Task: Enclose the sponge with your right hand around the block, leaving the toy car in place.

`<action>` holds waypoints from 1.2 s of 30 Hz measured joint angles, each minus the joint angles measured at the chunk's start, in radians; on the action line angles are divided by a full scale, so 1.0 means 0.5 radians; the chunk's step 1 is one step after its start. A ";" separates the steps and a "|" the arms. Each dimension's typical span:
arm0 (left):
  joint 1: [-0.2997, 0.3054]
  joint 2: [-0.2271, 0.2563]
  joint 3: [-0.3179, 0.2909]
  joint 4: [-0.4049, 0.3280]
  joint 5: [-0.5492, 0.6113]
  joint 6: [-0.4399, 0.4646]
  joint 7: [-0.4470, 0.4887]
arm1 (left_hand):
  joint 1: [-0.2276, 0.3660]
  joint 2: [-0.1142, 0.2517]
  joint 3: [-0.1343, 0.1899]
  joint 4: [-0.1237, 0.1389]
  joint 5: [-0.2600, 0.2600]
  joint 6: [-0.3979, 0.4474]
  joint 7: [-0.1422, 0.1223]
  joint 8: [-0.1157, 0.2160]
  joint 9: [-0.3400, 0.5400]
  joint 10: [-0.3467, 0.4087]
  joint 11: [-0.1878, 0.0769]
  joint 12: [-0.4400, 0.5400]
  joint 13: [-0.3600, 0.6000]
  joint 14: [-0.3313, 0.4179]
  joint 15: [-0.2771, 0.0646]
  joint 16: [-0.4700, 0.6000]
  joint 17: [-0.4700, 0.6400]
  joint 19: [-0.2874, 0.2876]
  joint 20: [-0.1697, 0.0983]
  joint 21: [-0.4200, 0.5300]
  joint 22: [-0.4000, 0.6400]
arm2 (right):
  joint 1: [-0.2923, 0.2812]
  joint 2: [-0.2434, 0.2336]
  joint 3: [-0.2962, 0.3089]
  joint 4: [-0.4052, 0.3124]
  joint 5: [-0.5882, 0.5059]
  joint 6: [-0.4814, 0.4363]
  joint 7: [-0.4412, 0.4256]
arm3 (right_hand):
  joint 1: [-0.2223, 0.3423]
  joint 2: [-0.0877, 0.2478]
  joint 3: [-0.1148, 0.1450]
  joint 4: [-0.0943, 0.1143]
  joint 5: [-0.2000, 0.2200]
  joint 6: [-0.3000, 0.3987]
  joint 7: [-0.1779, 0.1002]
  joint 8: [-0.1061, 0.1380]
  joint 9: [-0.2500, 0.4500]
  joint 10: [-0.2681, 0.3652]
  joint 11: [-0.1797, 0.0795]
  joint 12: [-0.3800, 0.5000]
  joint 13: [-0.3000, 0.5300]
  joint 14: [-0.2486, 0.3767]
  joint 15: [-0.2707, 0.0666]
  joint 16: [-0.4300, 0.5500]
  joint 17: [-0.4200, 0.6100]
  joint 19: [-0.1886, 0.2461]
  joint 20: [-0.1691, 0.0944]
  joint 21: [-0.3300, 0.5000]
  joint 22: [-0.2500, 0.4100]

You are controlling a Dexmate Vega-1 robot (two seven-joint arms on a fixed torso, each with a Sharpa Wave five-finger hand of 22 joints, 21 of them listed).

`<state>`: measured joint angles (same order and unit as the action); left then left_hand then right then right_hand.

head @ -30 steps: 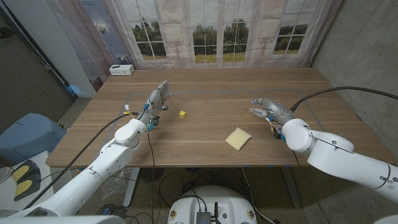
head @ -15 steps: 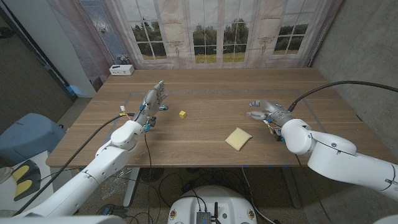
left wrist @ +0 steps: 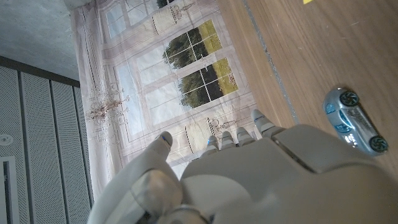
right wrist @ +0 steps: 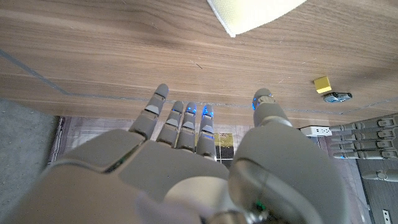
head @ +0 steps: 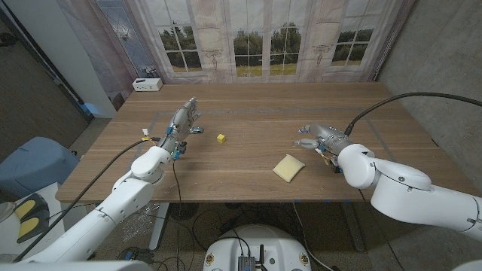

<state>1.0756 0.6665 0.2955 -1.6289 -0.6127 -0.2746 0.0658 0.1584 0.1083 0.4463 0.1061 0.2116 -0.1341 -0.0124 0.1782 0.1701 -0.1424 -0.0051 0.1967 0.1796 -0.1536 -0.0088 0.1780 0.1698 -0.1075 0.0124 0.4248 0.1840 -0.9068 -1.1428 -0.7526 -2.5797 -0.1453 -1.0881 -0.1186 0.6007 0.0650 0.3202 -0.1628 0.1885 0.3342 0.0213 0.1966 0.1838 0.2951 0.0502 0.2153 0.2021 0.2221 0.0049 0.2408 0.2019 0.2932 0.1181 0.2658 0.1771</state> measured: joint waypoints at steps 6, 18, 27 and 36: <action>0.009 0.005 -0.012 -0.006 0.004 -0.007 0.005 | -0.008 -0.008 0.000 0.000 0.000 0.000 0.000 0.000 0.000 0.000 0.000 0.000 0.000 0.000 0.000 0.000 0.000 0.000 0.000 0.000 0.000 | 0.086 0.002 -0.134 -0.035 -0.107 -0.089 0.075 | 0.004 -0.047 -0.020 -0.011 0.000 0.001 -0.001 0.000 0.000 0.018 -0.004 0.000 0.000 0.010 -0.010 0.000 -0.004 0.000 0.000 0.000 0.003; 0.057 0.044 -0.053 -0.055 0.047 -0.005 0.072 | -0.008 -0.008 -0.008 -0.008 0.000 0.025 -0.025 0.000 0.000 0.015 0.015 0.000 0.000 0.019 0.019 0.000 0.000 0.007 0.043 -0.014 0.000 | 0.254 0.049 -0.411 -0.069 -0.285 -0.255 0.199 | 0.048 -0.099 -0.027 -0.019 0.000 0.025 -0.025 0.000 0.000 0.031 -0.055 0.000 0.010 0.009 -0.026 -0.010 -0.004 0.000 0.000 -0.015 0.005; 0.107 0.074 -0.094 -0.095 0.066 0.009 0.116 | -0.008 -0.008 -0.008 -0.008 0.000 0.036 -0.036 0.000 0.000 0.033 0.033 0.000 0.000 0.030 0.035 0.000 0.000 0.014 0.065 -0.016 0.000 | 0.364 0.104 -0.603 -0.063 -0.382 -0.370 0.258 | 0.071 -0.122 -0.027 -0.019 0.016 -0.004 -0.054 0.000 0.010 0.017 -0.069 0.000 0.010 -0.013 -0.047 -0.024 -0.004 0.000 0.000 -0.023 0.004; 0.157 0.099 -0.135 -0.126 0.069 0.015 0.140 | -0.008 -0.008 -0.008 -0.008 0.000 0.046 -0.047 0.000 0.000 0.061 0.061 0.014 0.000 0.040 0.061 0.000 0.000 0.014 0.086 -0.022 0.000 | 0.468 0.177 -0.773 -0.027 -0.421 -0.467 0.270 | 0.081 -0.132 -0.036 -0.011 0.016 -0.015 -0.065 0.000 0.010 -0.005 -0.075 -0.012 0.010 -0.049 -0.047 -0.031 -0.004 0.000 0.000 -0.037 0.004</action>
<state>1.1538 0.7158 0.2282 -1.6921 -0.5780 -0.2673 0.1359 0.1543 0.1043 0.4421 0.1020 0.2116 -0.1108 -0.0357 0.1782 0.1700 -0.1118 0.0253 0.2036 0.1795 -0.1338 0.0217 0.1780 0.1697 -0.1003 0.0555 0.4140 0.1838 -0.6726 -1.0543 -1.1391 -2.5933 -0.3560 -1.3218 0.0162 0.6412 -0.0011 0.3024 -0.1680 0.1966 0.3266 -0.0111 0.1966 0.1887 0.2925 0.0125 0.2091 0.2072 0.1974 -0.0183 0.2251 0.1999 0.2931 0.1180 0.2474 0.1793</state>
